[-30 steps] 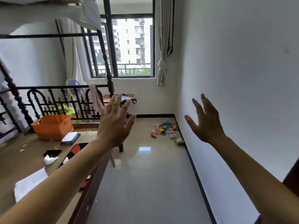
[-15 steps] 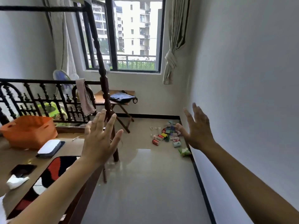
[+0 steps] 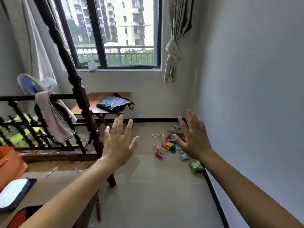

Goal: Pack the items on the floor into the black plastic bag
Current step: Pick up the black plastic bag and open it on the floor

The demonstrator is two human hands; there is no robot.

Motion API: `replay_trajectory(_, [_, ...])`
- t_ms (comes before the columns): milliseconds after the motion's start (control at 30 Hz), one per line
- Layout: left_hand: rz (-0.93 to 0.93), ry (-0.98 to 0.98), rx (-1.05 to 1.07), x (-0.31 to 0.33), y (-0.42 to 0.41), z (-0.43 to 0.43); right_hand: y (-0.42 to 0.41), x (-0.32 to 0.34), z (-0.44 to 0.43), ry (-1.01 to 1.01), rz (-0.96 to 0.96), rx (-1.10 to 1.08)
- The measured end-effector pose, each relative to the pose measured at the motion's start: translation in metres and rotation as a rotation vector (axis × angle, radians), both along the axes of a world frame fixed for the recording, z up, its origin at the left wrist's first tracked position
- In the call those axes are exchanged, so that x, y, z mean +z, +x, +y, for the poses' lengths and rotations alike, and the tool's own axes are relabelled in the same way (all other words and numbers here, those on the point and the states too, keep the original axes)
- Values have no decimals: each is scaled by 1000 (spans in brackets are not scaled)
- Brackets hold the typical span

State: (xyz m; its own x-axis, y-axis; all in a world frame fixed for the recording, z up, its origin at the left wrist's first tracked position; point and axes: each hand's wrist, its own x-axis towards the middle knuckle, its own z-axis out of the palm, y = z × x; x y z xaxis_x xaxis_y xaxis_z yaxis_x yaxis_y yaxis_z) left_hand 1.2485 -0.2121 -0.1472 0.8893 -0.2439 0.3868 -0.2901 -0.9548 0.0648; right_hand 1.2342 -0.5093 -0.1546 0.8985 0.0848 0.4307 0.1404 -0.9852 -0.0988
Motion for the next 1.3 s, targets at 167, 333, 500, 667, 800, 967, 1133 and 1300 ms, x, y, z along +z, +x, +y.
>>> replay_trajectory(167, [74,-7,45,-10,150,-28,146,-24,-24,15,80,-12])
replay_trajectory(333, [38,-17,85,5,275,-19,297,-12,-16,-13,114,26])
replay_trajectory(500, [39,-72,177,-8,390,20,439,-17,36,-71,158,151])
replay_trajectory(667, [116,-141,276,-38,534,61,588,-46,98,-81,209,184])
replay_trajectory(800, [184,-177,293,-47,643,82,699,-54,137,-110,267,179])
replay_trajectory(967, [276,-156,316,-44,767,97,816,-47,149,-68,304,133])
replay_trajectory(1133, [300,-123,327,-55,872,105,927,-57,144,-27,298,99])
replay_trajectory(1300, [342,-99,382,-94,997,114,1069,-104,152,-44,389,129])
